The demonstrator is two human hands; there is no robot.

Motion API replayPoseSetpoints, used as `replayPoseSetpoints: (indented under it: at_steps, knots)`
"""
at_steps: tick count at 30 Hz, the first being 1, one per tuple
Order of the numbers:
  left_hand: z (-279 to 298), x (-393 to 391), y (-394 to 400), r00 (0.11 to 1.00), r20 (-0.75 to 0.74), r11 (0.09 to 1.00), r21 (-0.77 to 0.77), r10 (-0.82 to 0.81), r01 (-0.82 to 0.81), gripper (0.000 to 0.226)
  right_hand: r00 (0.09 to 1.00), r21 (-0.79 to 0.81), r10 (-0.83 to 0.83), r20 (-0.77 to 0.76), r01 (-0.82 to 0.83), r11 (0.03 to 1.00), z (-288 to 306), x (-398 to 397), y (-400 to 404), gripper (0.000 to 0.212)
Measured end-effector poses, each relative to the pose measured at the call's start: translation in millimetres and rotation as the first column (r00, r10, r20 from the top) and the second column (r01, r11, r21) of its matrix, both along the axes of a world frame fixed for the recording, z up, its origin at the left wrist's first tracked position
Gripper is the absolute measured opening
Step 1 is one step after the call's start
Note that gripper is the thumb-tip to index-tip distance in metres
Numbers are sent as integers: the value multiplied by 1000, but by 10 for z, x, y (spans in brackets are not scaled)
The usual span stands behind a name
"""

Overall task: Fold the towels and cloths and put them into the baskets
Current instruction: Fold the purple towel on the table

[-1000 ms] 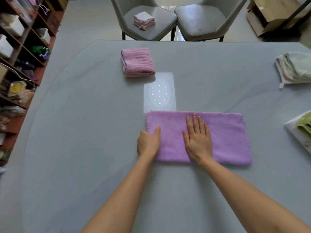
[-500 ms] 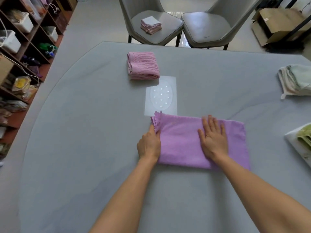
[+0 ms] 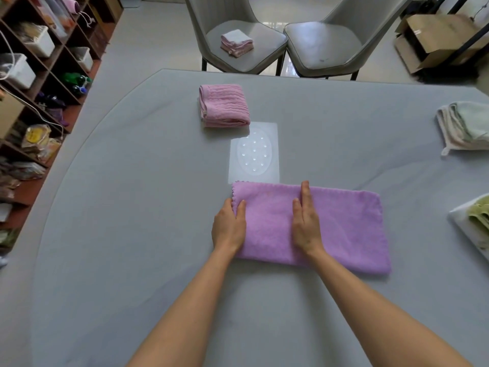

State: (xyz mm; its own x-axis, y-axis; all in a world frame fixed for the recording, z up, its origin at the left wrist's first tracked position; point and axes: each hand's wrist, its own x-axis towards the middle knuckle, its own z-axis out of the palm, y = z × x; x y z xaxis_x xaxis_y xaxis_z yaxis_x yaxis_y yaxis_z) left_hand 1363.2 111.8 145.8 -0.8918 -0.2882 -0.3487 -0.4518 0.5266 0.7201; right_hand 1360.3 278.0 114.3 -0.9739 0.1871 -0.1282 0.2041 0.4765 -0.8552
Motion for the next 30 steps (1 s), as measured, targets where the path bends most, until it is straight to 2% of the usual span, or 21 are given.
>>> replayPoseSetpoints:
  at_steps: [4,6,9,13,16,18,20,23,24,27,30]
  knots:
    - [8,21,1,999,-38,1000,27,16,-15,24,999,77,52,9,-53,996,-49,-11,-29,51]
    - [50,37,0,997,-72,998,62,29,-25,27,996,66,79,45,-82,994,-23,-18,-25,51]
    - [157,47,9,994,-98,994,107,46,-35,34,996,-37,63,62,-61,997,114,97,-37,53]
    - [264,34,0,995,-97,992,123,23,-11,29,998,-248,-1,66,18,969,151,737,-175,50]
    - [350,87,80,994,-104,993,116,-25,38,23,992,-264,42,117,-10,965,85,1018,-168,50]
    - [416,115,148,992,-124,989,146,-18,37,21,983,-307,70,171,-14,951,133,933,-124,49]
    - [500,129,233,989,-151,982,188,-5,34,21,966,-433,22,259,95,896,238,819,-46,43]
    - [640,151,483,981,-180,951,286,-70,121,15,920,-688,-123,372,362,629,501,667,335,39]
    - [672,168,598,975,-191,937,303,-117,172,18,917,-705,-123,379,372,604,612,631,500,38]
    - [713,240,1059,931,-206,895,274,-302,351,44,931,-676,-94,353,323,662,903,552,1009,35]
    - [624,311,1514,900,-189,864,260,-393,432,58,921,-581,-52,385,286,762,1004,454,1350,32]
